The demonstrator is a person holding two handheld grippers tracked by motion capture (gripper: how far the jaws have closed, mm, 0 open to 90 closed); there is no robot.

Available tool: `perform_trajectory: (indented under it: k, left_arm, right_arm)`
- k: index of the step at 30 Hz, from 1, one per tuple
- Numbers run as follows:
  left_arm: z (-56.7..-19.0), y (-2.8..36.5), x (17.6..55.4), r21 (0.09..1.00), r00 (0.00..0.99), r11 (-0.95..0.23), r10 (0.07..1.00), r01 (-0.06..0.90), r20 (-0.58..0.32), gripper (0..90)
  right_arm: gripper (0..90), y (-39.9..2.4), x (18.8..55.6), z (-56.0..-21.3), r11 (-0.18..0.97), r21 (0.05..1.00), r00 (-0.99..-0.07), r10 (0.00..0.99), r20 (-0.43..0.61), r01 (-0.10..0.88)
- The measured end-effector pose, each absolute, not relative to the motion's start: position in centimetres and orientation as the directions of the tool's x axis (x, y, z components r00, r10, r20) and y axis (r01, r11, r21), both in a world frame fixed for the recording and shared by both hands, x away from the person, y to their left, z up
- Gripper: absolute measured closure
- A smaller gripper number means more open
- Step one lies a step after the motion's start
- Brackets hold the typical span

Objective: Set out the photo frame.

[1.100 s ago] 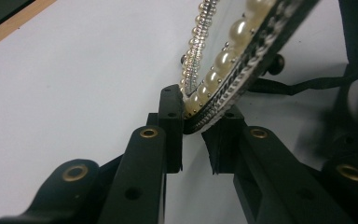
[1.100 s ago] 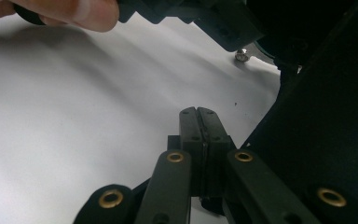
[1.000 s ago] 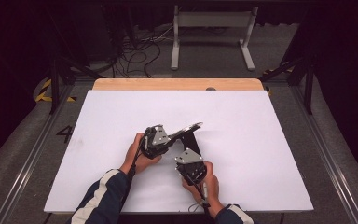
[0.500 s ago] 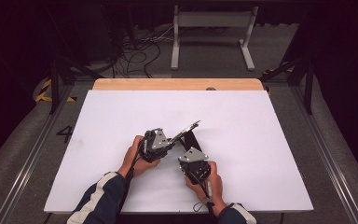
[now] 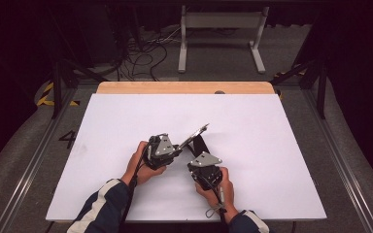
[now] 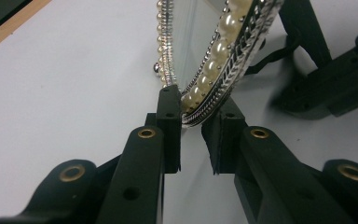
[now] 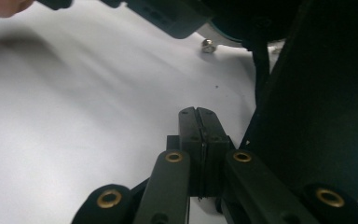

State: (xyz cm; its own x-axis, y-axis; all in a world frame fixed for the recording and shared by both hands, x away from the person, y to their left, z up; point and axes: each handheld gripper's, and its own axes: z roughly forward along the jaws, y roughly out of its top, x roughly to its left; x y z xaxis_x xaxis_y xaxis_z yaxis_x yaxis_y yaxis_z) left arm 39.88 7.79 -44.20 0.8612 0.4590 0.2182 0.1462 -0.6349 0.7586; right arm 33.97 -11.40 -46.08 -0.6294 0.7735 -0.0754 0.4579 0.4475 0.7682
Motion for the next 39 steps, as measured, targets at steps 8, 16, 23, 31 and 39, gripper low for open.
perform_trajectory:
  k: [8,16,23,31,39]
  left_arm:
    - [-44.0,7.7,39.2,0.750,0.862,-0.645,0.453,0.142,0.226,79.4]
    - [-44.2,7.7,39.0,0.766,0.862,-0.627,0.460,0.144,0.215,78.6]
    - [-44.0,8.0,38.9,0.792,0.867,-0.589,0.467,0.159,0.173,76.6]
    - [-43.4,8.2,38.4,0.814,0.863,-0.558,0.480,0.160,0.160,71.5]
    - [-44.2,7.7,39.1,0.798,0.858,-0.576,0.487,0.176,0.162,66.3]
  right_arm:
    - [90.0,-12.2,34.3,-46.0,0.436,0.767,-0.618,0.784,-0.066,0.471]
    - [90.0,-12.7,34.4,-45.9,0.428,0.774,-0.623,0.780,-0.055,0.468]
    - [89.1,-13.5,33.5,-44.8,0.475,0.793,-0.686,0.721,-0.101,0.382]
    - [90.0,-14.2,33.0,-44.1,0.497,0.793,-0.709,0.695,-0.121,0.352]
    - [90.0,-15.2,33.4,-44.1,0.474,0.807,-0.713,0.695,-0.097,0.353]
